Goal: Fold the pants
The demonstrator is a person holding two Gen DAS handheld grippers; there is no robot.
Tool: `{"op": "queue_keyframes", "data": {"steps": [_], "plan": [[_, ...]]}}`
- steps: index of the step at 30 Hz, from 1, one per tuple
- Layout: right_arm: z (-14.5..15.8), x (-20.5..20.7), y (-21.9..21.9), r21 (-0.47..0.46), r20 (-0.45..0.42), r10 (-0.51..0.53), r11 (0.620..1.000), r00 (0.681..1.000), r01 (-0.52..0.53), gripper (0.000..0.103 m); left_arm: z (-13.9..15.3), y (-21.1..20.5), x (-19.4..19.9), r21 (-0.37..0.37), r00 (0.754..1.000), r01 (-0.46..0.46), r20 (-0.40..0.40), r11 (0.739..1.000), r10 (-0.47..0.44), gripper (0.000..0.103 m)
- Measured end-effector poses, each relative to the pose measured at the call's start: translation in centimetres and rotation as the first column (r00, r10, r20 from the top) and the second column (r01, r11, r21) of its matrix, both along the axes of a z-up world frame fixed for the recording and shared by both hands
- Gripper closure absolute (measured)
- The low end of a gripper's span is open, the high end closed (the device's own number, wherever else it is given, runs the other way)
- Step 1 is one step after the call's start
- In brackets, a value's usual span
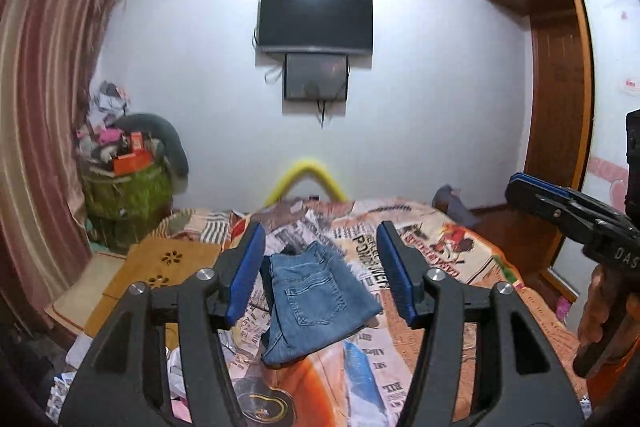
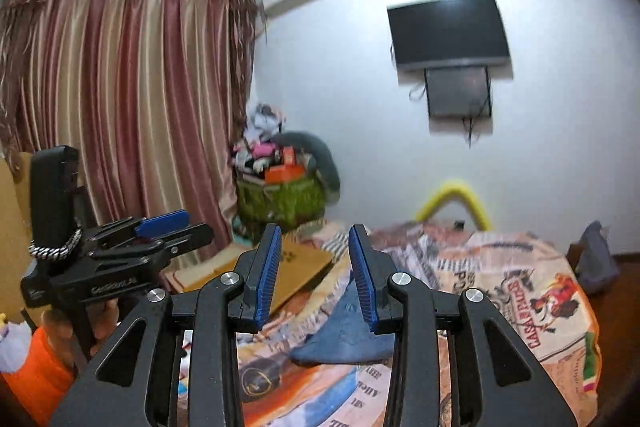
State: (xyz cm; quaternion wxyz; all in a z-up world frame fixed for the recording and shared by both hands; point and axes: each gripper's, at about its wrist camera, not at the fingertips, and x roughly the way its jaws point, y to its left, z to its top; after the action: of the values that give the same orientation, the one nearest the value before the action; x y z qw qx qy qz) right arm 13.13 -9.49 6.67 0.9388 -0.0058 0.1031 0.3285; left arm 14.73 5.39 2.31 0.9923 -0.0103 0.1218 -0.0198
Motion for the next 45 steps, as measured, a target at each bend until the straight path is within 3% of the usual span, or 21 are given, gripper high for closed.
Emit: {"op": "queue_keyframes", "data": {"steps": [3, 5, 8, 10, 15, 45], "plan": [[-0.4, -2.1, 0.0, 0.003, 0.022, -0.021, 1.0, 1.0, 0.021, 0.056, -0.2, -0.7, -2.9, -0.009, 0.999, -0.024, 0.034, 1.0, 0.025, 0.034], [-0.7, -2.9, -0.1, 0.002, 0.025, -0.035, 0.999, 0.999, 0.035, 0.049, -0.5, -0.9, -4.3, -0.013, 0.998, -0.049, 0.048, 0.999, 0.05, 0.023], [-1.4, -3.4, -0.3, 0.009, 0.017, -0.065, 0.998, 0.998, 0.065, 0.033, -1.0, -0.9, -5.6, -0.032, 0.996, -0.065, 0.061, 0.997, 0.067, 0.009], [-1.5, -3.7, -0.7, 0.019, 0.013, -0.09, 0.996, 0.996, 0.09, 0.017, -1.3, -0.8, -6.1, -0.035, 0.995, -0.071, 0.062, 0.997, 0.073, 0.003], [-1.9, -3.7, -1.0, 0.02, -0.004, -0.142, 0.99, 0.99, 0.142, 0.003, -1.8, -1.0, -6.9, -0.037, 0.994, -0.086, 0.063, 0.996, 0.088, 0.0], [-2.7, -5.1, -1.4, 0.003, -0.03, -0.17, 0.985, 0.985, 0.17, 0.001, -2.9, -1.5, -7.3, -0.028, 0.996, -0.071, 0.053, 0.997, 0.072, 0.0]]}}
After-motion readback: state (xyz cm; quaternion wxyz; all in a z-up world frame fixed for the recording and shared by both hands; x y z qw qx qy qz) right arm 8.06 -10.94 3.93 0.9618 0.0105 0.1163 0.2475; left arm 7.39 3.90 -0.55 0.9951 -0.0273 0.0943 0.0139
